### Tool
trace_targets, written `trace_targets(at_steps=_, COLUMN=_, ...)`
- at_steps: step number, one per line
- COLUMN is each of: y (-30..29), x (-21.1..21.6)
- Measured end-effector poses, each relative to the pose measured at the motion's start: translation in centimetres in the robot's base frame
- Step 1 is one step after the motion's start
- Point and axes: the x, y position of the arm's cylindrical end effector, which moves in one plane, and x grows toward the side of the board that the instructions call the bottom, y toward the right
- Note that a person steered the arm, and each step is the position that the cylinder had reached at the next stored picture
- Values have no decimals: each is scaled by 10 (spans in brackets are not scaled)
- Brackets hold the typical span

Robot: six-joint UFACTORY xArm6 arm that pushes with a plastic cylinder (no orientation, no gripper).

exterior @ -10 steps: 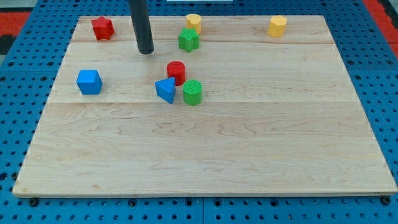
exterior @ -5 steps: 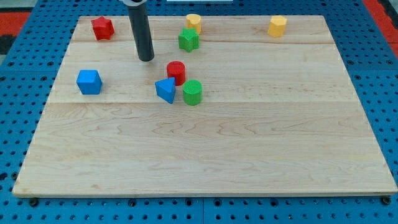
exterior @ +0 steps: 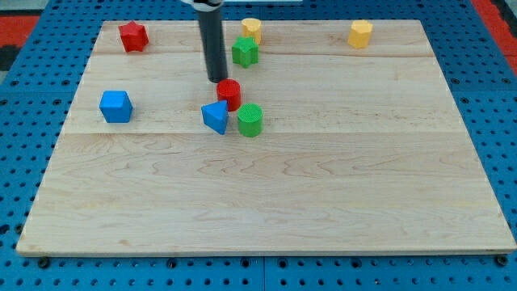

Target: Push the red circle to the bottom right

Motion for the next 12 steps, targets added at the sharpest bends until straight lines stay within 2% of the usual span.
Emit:
trace_targets(at_steps=1, y=42, x=0)
trace_targets(at_steps=2, y=60, x=-3)
trace_targets(at_steps=4, y=52, x=-14)
trace_targets(at_steps=5, y=9, x=-19)
trace_targets(at_steps=6, y=-7, x=-16)
trace_targets(at_steps=7, y=-25, x=19)
trace_targets(at_steps=9, y=125, x=90)
trace_targets(at_steps=11, y=133, x=70)
trace_targets(at_steps=12, y=136, x=82)
